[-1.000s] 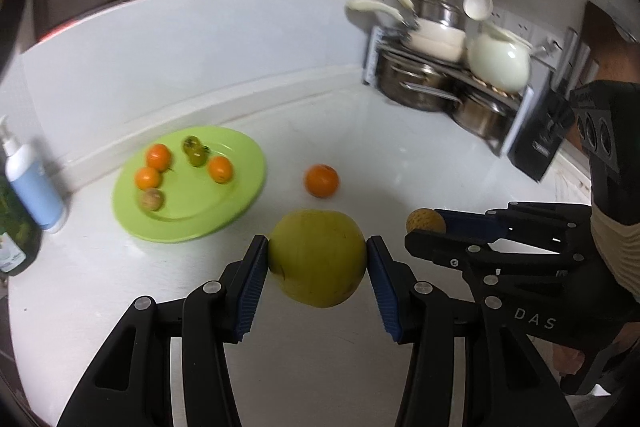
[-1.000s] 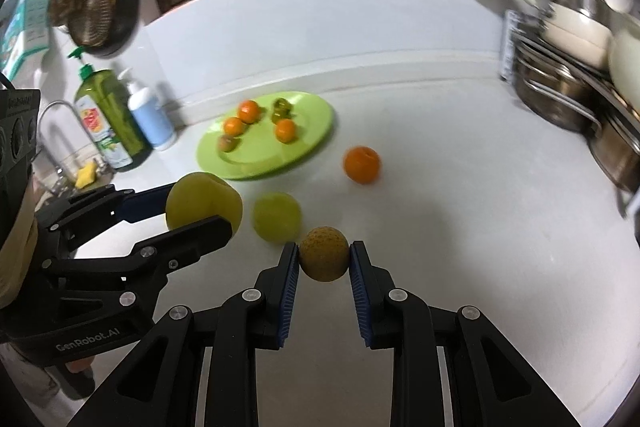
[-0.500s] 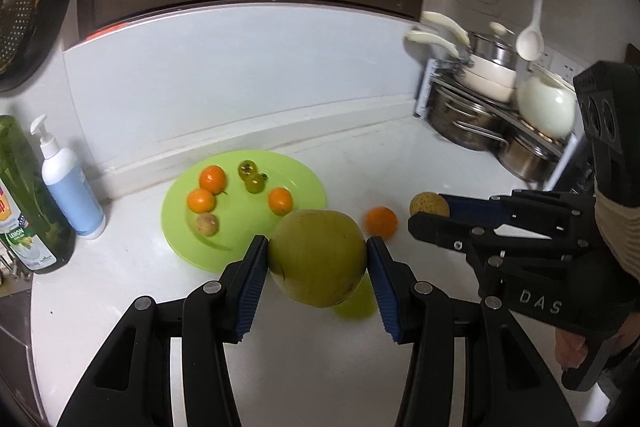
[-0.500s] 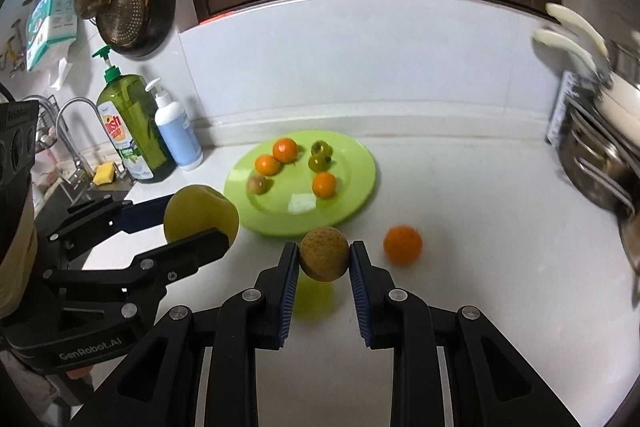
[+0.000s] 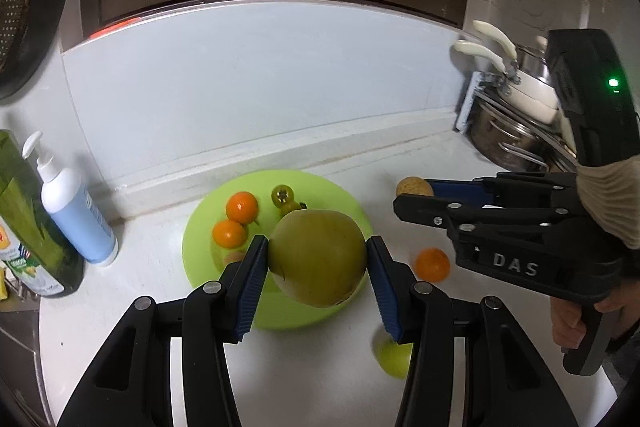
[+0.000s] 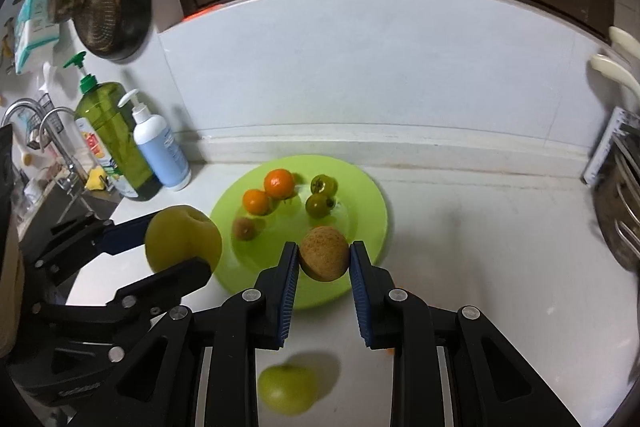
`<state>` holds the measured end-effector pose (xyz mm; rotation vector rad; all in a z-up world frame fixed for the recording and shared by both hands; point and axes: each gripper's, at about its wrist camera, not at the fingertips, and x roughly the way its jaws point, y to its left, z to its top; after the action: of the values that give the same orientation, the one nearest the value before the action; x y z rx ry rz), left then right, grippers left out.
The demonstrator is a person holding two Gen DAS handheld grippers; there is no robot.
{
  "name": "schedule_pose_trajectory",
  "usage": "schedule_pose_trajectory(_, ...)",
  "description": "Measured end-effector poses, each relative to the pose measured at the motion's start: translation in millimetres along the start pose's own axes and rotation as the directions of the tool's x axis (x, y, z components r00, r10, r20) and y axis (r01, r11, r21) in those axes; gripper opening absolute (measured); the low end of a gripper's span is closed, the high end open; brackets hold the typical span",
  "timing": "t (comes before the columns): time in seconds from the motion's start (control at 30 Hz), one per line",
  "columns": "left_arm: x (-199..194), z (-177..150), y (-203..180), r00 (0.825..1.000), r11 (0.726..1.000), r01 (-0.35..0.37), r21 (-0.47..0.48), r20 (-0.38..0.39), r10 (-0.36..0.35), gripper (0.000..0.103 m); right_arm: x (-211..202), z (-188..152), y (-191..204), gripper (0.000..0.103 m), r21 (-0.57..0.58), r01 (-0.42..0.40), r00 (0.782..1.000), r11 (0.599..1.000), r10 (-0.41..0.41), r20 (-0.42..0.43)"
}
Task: Organize fruits
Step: 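Carry the kiwi and pomelo onto the green plate and open both tools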
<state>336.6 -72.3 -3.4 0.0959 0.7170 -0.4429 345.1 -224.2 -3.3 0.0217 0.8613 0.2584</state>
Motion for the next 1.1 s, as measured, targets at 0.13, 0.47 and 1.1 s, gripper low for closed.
schedule_pose_trajectory(0.13,16.1,9.0,6.5,1.0,1.0,-0.014,0.001,-0.012,0.014,0.049,21.2,15.4,-6.0,0.027,-0.008,-0.004,1.0,1.0,0.004,-0.025)
schedule_pose_trajectory(0.47,61.5,15.5,27.0,0.996,0.999,-0.038,-0.019,-0.08,0.036,0.049,82.8,34.3,-17.4,0.027,-0.027,-0.024,0.992,0.999,0.021,-0.127)
schedule_pose_trajectory(1.1,118.5,7.4,44.3,0.98,0.996,-0.055,-0.064,-0.194,0.042,0.05,144.4,35.1,-28.6,0.027,-0.028,-0.035,0.973,0.999,0.027,-0.231)
